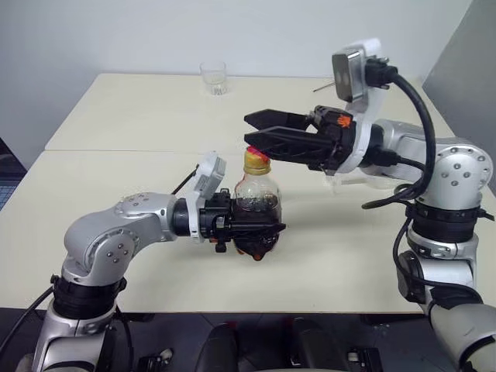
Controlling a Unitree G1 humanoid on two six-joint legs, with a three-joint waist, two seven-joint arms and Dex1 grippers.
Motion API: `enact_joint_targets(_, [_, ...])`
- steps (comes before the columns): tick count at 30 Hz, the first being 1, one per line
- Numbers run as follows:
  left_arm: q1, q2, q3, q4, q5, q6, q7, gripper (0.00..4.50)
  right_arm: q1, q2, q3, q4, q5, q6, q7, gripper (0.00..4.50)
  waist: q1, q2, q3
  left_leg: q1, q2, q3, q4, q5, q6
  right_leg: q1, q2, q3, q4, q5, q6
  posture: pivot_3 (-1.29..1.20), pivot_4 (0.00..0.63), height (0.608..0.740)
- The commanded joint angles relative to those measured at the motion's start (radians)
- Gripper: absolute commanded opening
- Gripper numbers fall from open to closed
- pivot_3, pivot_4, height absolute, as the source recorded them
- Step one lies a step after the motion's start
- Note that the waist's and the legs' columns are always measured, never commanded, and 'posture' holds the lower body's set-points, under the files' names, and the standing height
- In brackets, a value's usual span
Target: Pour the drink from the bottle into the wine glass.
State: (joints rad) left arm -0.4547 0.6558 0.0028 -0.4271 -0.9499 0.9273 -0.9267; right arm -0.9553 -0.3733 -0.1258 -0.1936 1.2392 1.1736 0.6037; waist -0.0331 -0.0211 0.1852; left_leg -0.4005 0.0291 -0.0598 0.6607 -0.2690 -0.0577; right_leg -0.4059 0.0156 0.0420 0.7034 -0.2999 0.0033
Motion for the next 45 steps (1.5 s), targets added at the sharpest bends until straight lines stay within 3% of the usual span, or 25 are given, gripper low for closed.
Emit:
enact_joint_targets(1, [-0.002,0.009,0.022,0.026,0.063,-0.073,-0.001,1.99,0.021,0.0,0.0,-0.073,-0.015,-0.039,-0.039,4.46,0.0,0.0,0.0,0.0,0.0,0.0,0.0,0.0,0.0,0.0,0.0,0.0,0.0,0.0,0.0,0.0,0.15,0.74])
enact_joint_targets(9, [-0.007,-0.024,-0.011,0.109,0.192,-0.182,-0.007,1.99,0.066,0.026,0.137,-0.105,-0.33,-0.257,-0.094,4.46,0.0,0.0,0.0,0.0,0.0,0.0,0.0,0.0,0.0,0.0,0.0,0.0,0.0,0.0,0.0,0.0,0.15,0.74])
enact_joint_targets(14, [-0.012,-0.043,-0.047,0.2,0.342,-0.306,0.016,1.99,0.068,0.081,0.181,-0.076,-0.458,-0.343,-0.134,4.46,0.0,0.0,0.0,0.0,0.0,0.001,0.0,0.0,0.0,-0.001,0.0,0.0,-0.001,0.0,0.0,0.0,0.15,0.74])
enact_joint_targets(26, [-0.07,-0.089,-0.063,0.368,0.513,-0.47,0.024,1.99,0.097,0.171,0.25,-0.063,-0.539,-0.336,-0.14,4.46,0.001,0.0,0.0,-0.001,0.0,0.0,0.0,0.0,0.0,-0.001,-0.001,0.0,-0.001,0.0,0.0,0.0,0.15,0.74])
enact_joint_targets(45, [-0.09,-0.154,-0.053,0.378,0.516,-0.488,0.024,1.99,0.095,0.267,0.227,0.057,-0.734,-0.421,-0.255,4.46,0.0,0.0,0.0,-0.001,0.0,0.0,0.0,0.0,0.0,-0.001,-0.001,0.0,0.0,0.0,0.0,0.0,0.15,0.74])
